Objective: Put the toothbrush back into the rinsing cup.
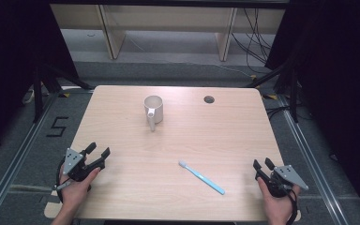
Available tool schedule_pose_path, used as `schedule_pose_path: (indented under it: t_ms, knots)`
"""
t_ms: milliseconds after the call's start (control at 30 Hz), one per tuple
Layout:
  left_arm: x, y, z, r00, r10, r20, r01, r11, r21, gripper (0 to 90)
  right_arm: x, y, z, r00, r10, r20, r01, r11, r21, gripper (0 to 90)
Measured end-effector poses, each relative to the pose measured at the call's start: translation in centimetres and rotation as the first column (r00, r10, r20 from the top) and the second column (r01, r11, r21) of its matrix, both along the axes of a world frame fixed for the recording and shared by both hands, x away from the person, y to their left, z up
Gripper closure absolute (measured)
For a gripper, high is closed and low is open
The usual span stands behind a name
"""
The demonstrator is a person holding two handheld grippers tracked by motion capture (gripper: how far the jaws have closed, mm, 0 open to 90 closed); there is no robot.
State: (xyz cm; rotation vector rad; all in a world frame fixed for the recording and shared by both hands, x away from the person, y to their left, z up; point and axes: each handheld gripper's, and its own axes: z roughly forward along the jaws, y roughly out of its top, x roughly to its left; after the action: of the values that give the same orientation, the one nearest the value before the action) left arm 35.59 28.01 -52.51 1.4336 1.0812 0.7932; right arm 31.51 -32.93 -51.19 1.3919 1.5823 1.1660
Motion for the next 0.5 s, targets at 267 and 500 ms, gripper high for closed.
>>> schedule_pose_path:
  t_ms: [267, 500]
  knots:
    - [0.1, -0.2, -0.1, 0.9997, -0.01, 0.02, 0.01, 0.9999, 0.009, 35.6, -0.1, 0.1, 0.2, 0.9998, 0.012, -0.015, -0.012, 0.9999, 0.011, 54.5]
    - [-0.1, -0.1, 0.0, 0.9999, -0.014, 0.009, 0.014, 0.9996, 0.023, 35.6, -0.2, 1.0, 1.5, 0.9976, 0.065, -0.024, -0.066, 0.9974, -0.03, 60.5]
